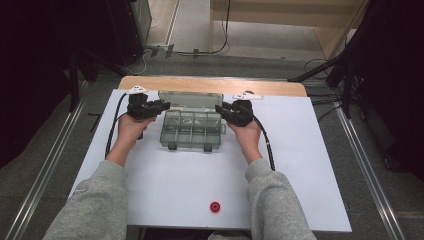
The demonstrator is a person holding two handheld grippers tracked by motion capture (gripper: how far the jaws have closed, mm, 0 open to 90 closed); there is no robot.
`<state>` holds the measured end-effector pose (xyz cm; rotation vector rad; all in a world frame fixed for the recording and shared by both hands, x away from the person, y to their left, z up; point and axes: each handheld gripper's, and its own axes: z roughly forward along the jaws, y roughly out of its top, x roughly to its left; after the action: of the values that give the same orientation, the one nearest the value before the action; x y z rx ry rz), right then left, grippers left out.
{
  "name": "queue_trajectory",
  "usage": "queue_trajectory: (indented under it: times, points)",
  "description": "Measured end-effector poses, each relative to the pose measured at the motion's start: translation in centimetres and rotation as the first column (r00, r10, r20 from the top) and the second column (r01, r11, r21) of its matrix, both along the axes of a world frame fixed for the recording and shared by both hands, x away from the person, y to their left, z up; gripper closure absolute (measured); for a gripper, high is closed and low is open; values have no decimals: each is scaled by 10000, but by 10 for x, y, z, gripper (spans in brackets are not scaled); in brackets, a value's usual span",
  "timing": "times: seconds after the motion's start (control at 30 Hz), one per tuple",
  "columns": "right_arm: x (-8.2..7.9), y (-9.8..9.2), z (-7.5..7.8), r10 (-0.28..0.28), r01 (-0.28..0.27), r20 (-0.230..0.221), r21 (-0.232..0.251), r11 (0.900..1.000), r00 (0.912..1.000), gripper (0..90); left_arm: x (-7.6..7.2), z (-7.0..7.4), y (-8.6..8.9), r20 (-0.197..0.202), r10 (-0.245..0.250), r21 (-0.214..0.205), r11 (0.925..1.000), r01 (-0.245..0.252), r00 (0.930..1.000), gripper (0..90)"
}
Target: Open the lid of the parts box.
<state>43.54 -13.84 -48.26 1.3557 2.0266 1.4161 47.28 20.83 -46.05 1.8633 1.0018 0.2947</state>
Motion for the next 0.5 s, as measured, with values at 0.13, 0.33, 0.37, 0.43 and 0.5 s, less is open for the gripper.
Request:
queue_trajectory:
  times: [0.13,0.33,0.37,0.43,0.5]
  points:
    - [3,0,-5,-55,55,-55,-3,10000,10000,643,1,-2,-1,162,4,82,10000,-5,9999,617]
    - [5,0,-8,-162,163,-24,120,9998,9999,652,4,-5,-2,80,145,-71,9999,-144,9999,617]
    - [6,0,-9,-158,158,-10,113,9998,9999,653,4,-6,-2,77,180,-74,9998,-180,9998,617]
    - [6,1,-10,-172,172,1,69,9998,9999,655,5,-8,-3,46,267,-71,9996,-267,9996,617]
    - [6,1,-11,-218,218,89,4,9998,9997,658,6,-9,-4,23,297,-49,9995,-296,9996,617]
